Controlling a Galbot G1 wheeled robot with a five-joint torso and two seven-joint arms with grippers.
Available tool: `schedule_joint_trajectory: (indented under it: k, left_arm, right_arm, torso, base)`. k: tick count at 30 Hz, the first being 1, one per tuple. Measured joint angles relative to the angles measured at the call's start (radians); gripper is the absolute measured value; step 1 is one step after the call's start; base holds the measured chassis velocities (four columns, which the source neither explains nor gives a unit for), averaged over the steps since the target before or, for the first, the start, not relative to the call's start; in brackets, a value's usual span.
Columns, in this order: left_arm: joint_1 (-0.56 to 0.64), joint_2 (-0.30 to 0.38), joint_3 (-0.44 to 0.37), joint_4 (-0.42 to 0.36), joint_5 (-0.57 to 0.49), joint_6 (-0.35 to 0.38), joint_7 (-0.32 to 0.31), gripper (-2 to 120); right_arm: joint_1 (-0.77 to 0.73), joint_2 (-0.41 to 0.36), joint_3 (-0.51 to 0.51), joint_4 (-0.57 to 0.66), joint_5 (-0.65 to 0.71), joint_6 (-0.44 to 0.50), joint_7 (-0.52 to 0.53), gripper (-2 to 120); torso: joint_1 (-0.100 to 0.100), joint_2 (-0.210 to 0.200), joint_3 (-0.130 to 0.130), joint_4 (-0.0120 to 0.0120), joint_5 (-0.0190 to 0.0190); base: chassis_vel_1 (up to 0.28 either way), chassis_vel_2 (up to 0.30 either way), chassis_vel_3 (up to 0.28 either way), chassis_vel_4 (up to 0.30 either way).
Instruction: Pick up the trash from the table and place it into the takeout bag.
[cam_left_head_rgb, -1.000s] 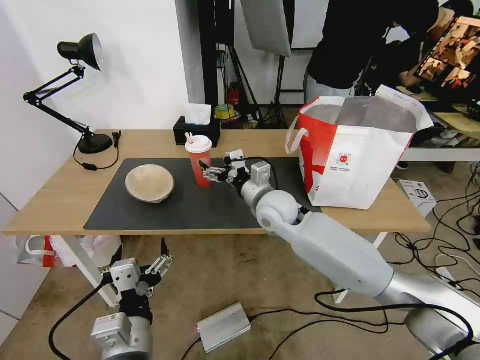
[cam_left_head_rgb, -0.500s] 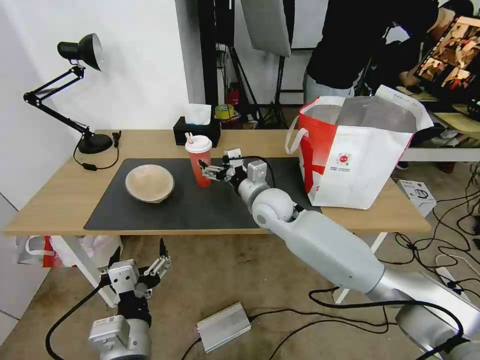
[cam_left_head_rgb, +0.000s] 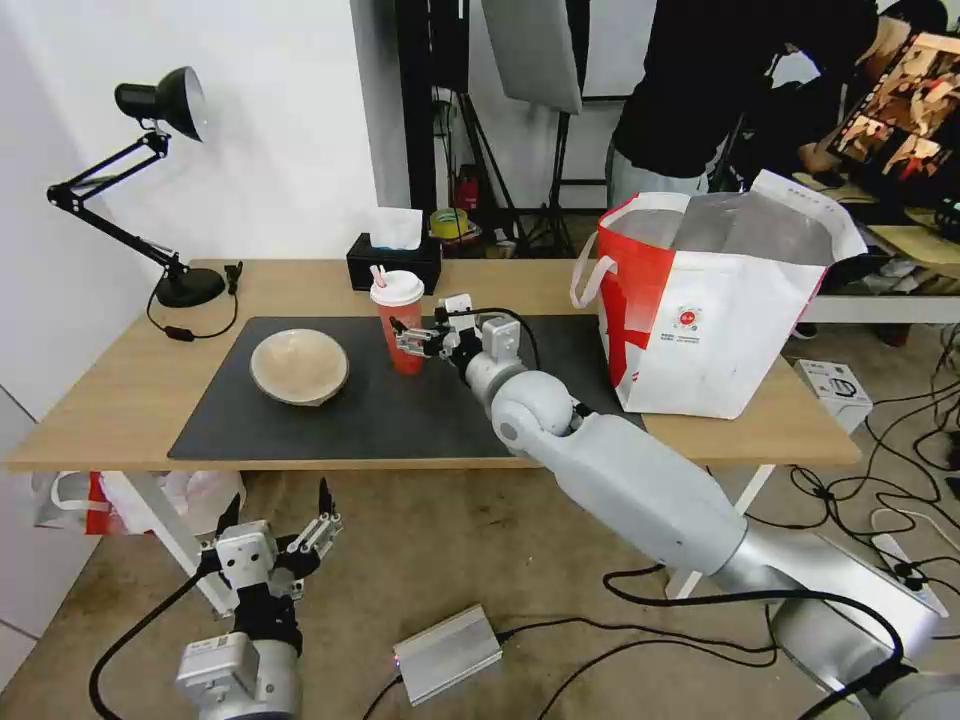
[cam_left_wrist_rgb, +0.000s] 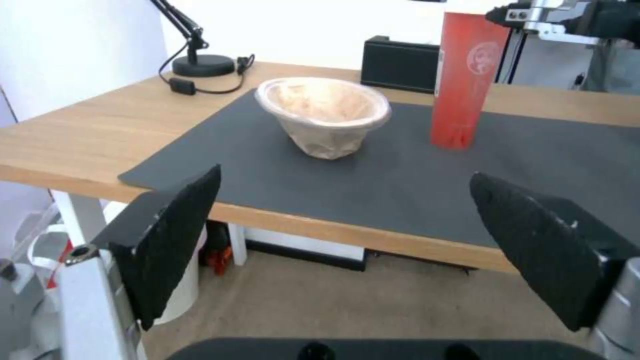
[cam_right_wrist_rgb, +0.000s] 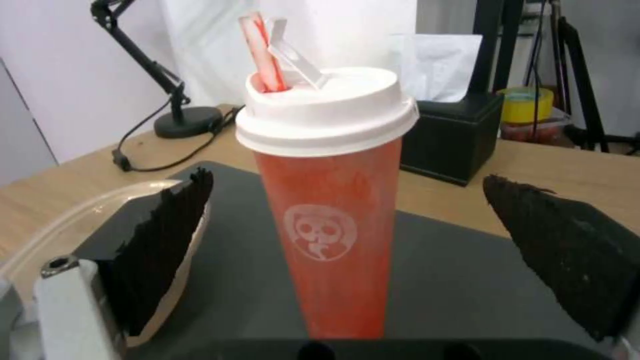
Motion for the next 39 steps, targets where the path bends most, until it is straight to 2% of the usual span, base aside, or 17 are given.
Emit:
schedule_joint_trajectory:
  k: [39]
  left_arm:
    - [0.018,-0.003,0.007,-0.007,0.011,-0.015,-0.001,100]
  right_arm:
    - [-0.001,0.176,0.052,-0.225,-0.067,0.007,-0.037,100]
  torso:
    - [0.0,0.0,0.0,0.0,0.0]
  base:
    - [0.0,0.0,0.0,0.0]
